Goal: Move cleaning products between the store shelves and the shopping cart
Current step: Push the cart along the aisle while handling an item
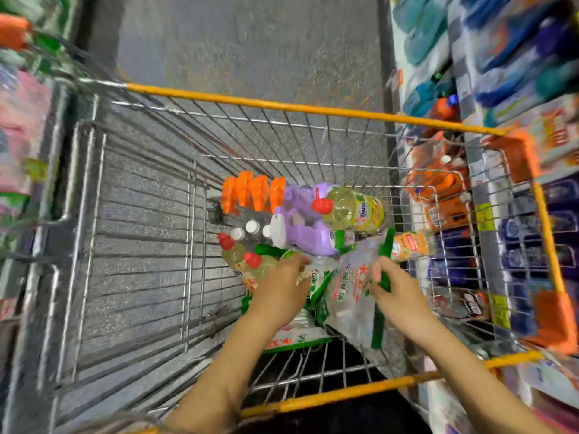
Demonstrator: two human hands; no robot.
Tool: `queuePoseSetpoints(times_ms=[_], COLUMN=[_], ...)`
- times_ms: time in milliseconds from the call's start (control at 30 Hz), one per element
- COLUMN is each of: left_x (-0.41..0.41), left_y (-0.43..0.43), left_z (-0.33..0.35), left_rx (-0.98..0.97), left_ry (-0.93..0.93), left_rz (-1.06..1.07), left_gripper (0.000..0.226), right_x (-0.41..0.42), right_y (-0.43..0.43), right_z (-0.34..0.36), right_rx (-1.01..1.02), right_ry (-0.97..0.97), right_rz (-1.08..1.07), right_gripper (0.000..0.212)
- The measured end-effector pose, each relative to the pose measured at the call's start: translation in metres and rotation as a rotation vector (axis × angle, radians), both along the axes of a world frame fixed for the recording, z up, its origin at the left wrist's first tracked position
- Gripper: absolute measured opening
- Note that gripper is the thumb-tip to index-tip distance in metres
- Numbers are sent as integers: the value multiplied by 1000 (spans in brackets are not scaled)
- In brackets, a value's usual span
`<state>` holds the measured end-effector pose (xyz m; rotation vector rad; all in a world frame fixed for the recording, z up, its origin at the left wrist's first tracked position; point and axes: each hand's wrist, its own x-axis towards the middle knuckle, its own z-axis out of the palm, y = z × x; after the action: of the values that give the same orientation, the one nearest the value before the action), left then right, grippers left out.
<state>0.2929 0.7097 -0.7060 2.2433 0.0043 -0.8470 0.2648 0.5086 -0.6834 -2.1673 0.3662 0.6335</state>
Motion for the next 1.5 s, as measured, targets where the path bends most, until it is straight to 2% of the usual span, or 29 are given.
queuePoseSetpoints(times_ms=[67, 133, 200, 300, 367, 400, 467, 500, 567, 667, 700, 800, 867, 900, 933, 967, 1000, 1100, 1233, 1300, 1400, 1467, 1500], left_x=[5, 13, 24, 39, 45, 46, 44, 42, 36, 29, 28, 21, 18, 17, 15, 15, 13, 7, 2, 4, 7, 6, 4], left_y=[-1, -2, -3, 1, 6, 9, 10, 9, 5, 6, 8, 16, 20, 20, 20, 20, 19, 17, 15, 16, 15, 10, 8], left_z=[19, 39, 64, 100, 117, 125, 140, 145, 154, 161, 161, 170, 176, 179, 181, 182, 183, 184, 192, 201, 209, 210, 212], left_rx=[-99, -231, -315, -440, -513, -553, -632, -619, -576, -586, -592, -636, -681, -692, -696, -701, -711, -687, -719, -767, -759, -744, -740], left_ry=[-84, -153, -238, -374, -344, -290, -281, -341, -436, -499, -495, -466, -413, -385, -359, -338, -318, -270, -191, -195, -210, -163, -144], left_rz=[6, 5, -50, -82, -54, -12, 141, 231, 375, 502, 538, 656, 712, 719, 717, 712, 711, 715, 664, 581, 449, 416, 383], left_gripper=[46, 64, 81, 90, 82, 68, 20, 5, 19, 13, 12, 19, 22, 22, 23, 23, 23, 25, 31, 43, 40, 45, 49], right_x=[-5, -1, 12, 35, 46, 50, 59, 63, 69, 63, 56, 25, 6, -1, -6, -10, -12, -14, -21, -27, -35, -42, -45], right_y=[-4, -10, -15, -18, -15, -12, -6, -3, 2, 3, 1, -7, -1, 7, 18, 27, 32, 36, 42, 42, 42, 39, 37], right_z=[44, 89, 139, 201, 234, 247, 264, 268, 268, 258, 253, 233, 209, 199, 188, 175, 163, 156, 170, 176, 193, 200, 202], right_rx=[63, 41, -57, -250, -348, -391, -447, -476, -541, -596, -548, -390, -157, 52, 243, 390, 445, 462, 358, 359, 383, 403, 427], right_ry=[-109, -239, -401, -637, -744, -801, -879, -910, -1006, -1126, -1140, -1169, -985, -801, -618, -469, -401, -401, -504, -517, -509, -488, -477], right_rz=[124, 273, 468, 814, 975, 1022, 1055, 1044, 998, 775, 637, 186, -34, -112, -189, -285, -333, -447, -615, -696, -790, -854, -890], right_gripper=[48, 38, 38, 39, 20, 15, 15, 17, 20, 17, 23, 63, 75, 69, 53, 36, 25, 20, 33, 42, 45, 58, 57])
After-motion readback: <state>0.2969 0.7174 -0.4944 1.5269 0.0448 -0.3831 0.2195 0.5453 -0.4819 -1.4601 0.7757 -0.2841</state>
